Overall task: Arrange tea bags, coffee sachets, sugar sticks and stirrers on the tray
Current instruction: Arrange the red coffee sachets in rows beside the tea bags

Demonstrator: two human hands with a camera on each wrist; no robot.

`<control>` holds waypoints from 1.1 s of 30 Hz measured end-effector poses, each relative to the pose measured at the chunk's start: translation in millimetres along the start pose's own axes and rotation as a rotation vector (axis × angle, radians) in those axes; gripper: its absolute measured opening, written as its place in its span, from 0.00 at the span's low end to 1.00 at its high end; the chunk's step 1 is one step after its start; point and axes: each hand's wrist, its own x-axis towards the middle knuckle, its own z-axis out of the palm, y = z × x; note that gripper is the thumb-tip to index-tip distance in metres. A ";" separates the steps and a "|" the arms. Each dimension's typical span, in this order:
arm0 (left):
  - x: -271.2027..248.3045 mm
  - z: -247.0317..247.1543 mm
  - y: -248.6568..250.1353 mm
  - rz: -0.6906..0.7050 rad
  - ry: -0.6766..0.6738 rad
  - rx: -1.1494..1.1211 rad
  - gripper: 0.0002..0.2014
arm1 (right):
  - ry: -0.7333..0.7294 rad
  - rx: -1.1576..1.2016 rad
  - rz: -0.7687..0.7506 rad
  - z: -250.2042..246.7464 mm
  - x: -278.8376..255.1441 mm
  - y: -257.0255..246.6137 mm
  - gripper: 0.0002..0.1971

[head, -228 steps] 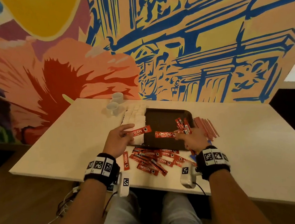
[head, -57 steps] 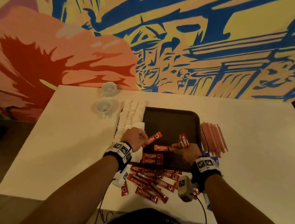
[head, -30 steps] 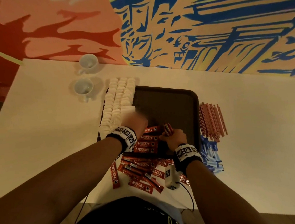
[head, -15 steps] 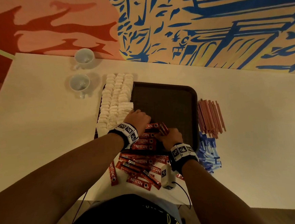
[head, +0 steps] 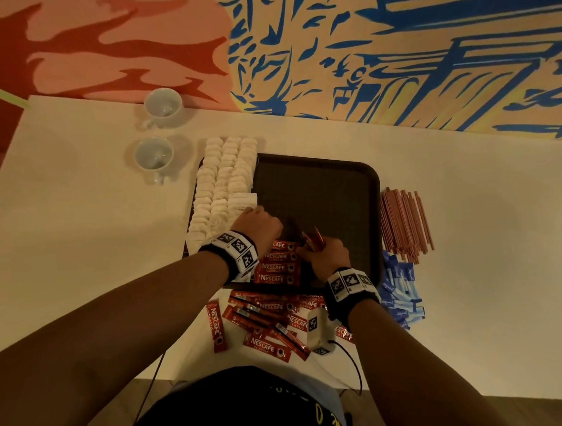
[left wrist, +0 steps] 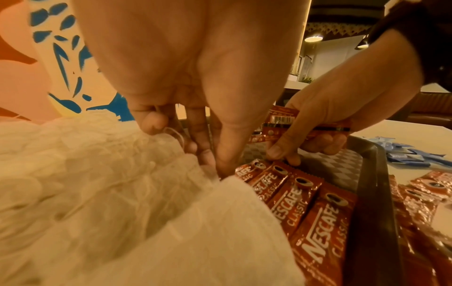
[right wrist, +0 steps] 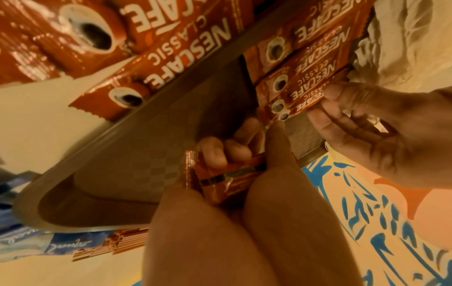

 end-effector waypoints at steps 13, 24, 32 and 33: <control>-4.2 1.1 -0.9 0.032 0.031 -0.050 0.13 | -0.011 0.024 0.019 1.3 -3.1 -1.3 0.16; -38.2 -46.6 -25.1 -0.179 0.420 -0.595 0.09 | -0.212 0.482 -0.028 -52.2 -36.4 -23.3 0.07; -96.4 -62.8 0.8 -0.148 0.439 -1.034 0.08 | -0.521 0.645 -0.203 -70.9 -89.9 -31.5 0.17; -103.3 -64.8 7.6 -0.136 0.435 -1.079 0.08 | -0.541 0.649 -0.230 -72.5 -95.9 -29.9 0.17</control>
